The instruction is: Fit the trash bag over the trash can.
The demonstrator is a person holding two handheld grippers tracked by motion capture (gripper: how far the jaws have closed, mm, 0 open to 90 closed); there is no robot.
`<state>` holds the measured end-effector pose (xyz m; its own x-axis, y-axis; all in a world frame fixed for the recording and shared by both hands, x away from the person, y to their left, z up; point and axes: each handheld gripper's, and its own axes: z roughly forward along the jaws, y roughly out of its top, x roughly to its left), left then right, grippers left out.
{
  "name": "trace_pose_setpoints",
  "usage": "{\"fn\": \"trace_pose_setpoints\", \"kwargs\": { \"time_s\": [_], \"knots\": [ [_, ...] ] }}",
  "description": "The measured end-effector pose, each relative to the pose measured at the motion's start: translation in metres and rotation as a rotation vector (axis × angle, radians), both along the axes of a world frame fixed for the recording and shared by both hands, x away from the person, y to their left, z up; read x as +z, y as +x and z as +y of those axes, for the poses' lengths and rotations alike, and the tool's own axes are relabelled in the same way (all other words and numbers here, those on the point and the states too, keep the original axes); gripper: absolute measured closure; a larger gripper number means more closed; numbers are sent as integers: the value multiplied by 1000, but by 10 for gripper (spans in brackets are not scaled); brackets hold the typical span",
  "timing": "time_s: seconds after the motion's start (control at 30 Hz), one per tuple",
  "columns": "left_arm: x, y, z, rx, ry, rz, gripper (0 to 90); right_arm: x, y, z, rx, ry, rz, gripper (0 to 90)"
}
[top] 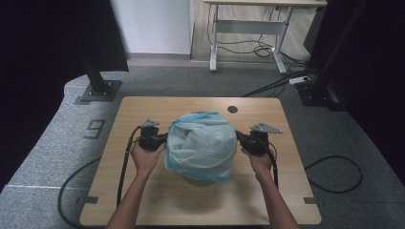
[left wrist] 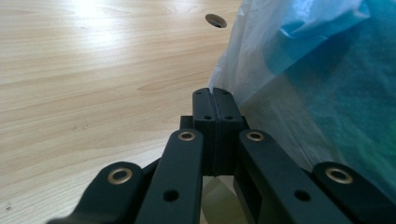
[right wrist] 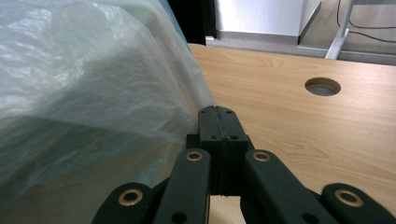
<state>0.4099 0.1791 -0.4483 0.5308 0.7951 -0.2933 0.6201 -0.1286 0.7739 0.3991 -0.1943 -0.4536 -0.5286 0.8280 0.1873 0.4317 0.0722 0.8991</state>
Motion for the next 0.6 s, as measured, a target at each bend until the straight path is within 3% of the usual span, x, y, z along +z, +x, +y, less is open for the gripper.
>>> {"fn": "trace_pose_setpoints", "kwargs": {
  "time_s": [0.3,0.6],
  "knots": [
    [-5,6,-2,-15,-21,34,896,0,2,6,-2,-47,51,892],
    [-9,7,7,-14,16,75,896,-6,7,9,13,-84,105,892]
  ]
}}
